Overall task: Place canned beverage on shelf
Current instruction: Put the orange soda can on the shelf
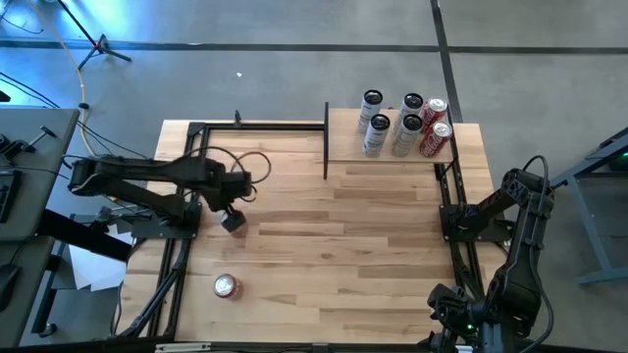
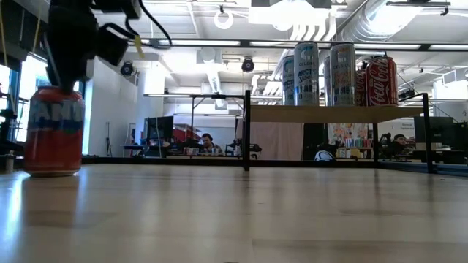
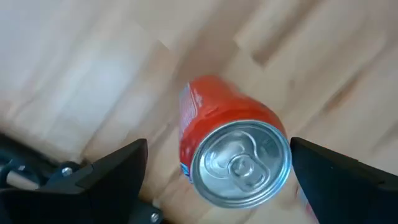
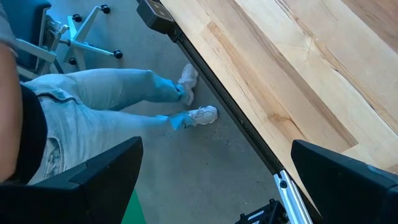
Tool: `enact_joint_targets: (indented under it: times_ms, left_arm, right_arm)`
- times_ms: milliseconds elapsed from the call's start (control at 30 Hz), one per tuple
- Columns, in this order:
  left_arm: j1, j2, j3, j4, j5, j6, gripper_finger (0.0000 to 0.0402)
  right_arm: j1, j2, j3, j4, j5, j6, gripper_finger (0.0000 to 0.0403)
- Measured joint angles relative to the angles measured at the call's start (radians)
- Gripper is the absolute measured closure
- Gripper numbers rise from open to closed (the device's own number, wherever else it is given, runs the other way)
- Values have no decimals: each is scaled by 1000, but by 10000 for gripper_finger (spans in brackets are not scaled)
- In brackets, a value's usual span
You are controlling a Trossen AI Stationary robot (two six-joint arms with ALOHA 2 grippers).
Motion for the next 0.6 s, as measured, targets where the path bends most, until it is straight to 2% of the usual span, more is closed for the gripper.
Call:
enact_joint_targets:
  times_ms: [200, 367, 600]
  left_arm:
    - [-97, -99, 1, 1, -182, -332, 35]
    - [-207, -115, 1, 3, -198, -543, 35]
    - [-333, -71, 1, 54, -278, -818, 35]
  right_arm:
    - [0, 0, 0, 0, 0, 0, 4]
    - [0, 0, 0, 0, 0, 0, 4]
    - [0, 0, 0, 0, 0, 0, 4]
